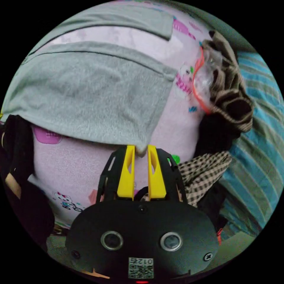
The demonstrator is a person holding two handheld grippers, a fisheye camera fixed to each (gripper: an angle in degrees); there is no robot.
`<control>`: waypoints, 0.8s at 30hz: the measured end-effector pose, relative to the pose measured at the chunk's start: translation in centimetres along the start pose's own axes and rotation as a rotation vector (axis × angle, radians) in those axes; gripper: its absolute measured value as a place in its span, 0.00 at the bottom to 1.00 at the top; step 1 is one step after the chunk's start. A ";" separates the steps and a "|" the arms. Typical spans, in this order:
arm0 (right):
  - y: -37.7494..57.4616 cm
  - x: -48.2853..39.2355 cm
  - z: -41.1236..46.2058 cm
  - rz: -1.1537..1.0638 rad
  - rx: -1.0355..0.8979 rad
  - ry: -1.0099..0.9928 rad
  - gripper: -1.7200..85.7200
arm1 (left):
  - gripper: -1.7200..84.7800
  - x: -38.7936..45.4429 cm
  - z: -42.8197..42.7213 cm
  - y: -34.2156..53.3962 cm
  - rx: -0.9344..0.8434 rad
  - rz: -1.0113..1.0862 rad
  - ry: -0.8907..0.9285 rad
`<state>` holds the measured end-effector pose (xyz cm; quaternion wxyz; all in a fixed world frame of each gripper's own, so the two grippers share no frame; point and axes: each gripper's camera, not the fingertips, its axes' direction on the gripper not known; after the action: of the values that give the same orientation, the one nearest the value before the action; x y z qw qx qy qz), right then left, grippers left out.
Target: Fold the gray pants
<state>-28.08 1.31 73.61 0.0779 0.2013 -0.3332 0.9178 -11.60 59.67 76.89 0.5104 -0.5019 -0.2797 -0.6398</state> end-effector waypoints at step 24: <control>-8.6 1.0 -5.3 -0.012 0.174 -0.301 0.08 | 0.02 -20.1 -8.2 22.9 -0.069 -0.733 -0.303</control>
<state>-28.25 11.27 75.32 0.0149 0.3445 -0.2593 0.9022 6.32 52.65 51.90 0.1841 -0.4742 -0.4908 -0.7073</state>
